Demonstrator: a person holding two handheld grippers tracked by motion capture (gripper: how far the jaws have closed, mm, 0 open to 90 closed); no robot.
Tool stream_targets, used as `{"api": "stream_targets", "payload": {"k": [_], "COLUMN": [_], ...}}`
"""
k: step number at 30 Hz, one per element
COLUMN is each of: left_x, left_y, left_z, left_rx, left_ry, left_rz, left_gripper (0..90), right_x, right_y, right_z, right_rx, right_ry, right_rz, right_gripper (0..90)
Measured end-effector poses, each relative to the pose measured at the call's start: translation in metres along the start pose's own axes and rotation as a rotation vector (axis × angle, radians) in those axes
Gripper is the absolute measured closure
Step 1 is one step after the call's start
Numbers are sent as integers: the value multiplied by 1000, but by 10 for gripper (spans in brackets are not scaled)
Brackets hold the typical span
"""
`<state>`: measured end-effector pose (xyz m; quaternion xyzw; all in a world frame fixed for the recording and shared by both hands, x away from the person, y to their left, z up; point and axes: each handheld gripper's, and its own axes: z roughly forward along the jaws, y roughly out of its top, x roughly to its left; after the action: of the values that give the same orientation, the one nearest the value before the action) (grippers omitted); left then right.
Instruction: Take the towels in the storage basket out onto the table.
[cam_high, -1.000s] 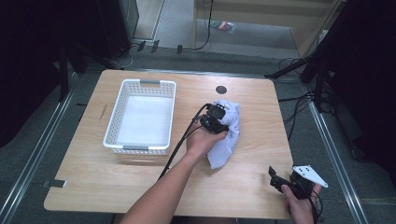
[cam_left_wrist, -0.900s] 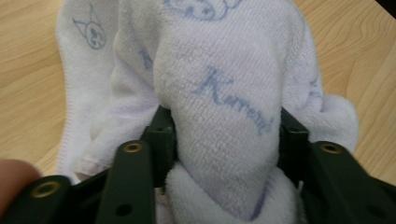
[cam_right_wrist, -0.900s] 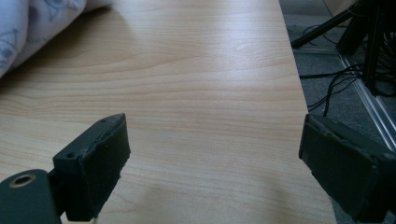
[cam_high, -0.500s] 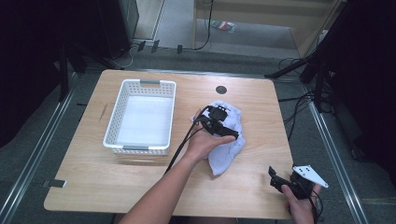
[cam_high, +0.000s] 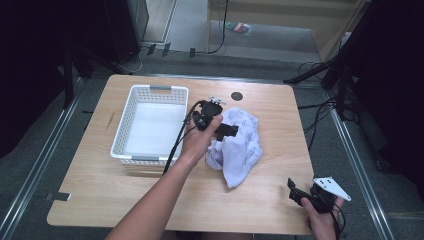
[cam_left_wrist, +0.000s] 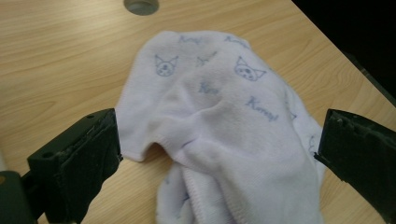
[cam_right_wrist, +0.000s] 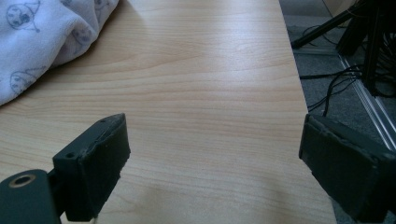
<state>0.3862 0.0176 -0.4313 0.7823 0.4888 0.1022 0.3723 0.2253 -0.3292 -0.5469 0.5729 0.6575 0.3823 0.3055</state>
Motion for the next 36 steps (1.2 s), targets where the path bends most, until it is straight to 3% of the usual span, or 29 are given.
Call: {"api": "stream_targets", "payload": {"k": [6,16,32,36], "left_x": [22,69,143,155], "left_y": [-1,-15,-55,-64], "left_z": [-26,-63,-114,-125], "left_rx": [-25,-60,-99,-107], "left_ry": [52,113,210,225], "left_rz": [-2,-51,-127,-140], "left_gripper": [0,0,0,0], "right_x": [0,1,1,1], "right_y": [0,0,0,0], "right_z": [0,1,1,1], "right_rx": [1,5,9,10], "right_ry": [-2,-10,-19,-20], "right_rz": [2,0,-4,-2], "right_gripper": [86,86,86,86]}}
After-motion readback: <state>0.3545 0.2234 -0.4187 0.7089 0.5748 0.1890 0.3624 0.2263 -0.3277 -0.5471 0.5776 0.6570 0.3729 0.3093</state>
